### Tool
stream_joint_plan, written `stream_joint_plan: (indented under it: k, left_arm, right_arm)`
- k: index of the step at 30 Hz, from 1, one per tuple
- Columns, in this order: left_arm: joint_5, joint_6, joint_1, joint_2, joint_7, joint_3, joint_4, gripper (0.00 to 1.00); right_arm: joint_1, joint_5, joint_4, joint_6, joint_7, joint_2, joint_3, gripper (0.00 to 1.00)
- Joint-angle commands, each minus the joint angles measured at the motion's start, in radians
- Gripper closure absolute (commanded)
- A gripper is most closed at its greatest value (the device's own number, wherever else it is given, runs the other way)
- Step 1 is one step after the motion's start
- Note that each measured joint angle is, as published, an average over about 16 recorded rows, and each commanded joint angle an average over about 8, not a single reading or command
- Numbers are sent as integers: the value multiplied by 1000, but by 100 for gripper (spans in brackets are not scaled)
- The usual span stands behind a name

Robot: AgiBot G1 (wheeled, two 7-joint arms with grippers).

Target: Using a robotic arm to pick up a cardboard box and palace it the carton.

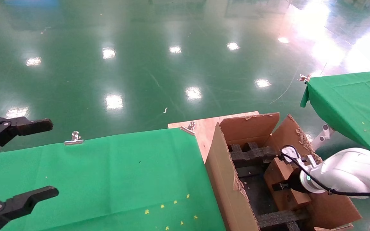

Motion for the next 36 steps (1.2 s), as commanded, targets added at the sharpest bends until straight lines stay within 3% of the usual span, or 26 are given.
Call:
stream_joint_plan:
  k: [1, 24, 36]
  left_arm:
    - [0, 0, 0, 0, 0, 0, 0, 0]
    - [0, 0, 0, 0, 0, 0, 0, 0]
    - [0, 0, 0, 0, 0, 0, 0, 0]
  right_arm:
    - [-2, 3, -3, 2, -2, -1, 0, 0]
    - [73, -29, 87, -30, 8, 36, 13, 0]
    - [224, -105, 219, -29, 29, 123, 70, 0]
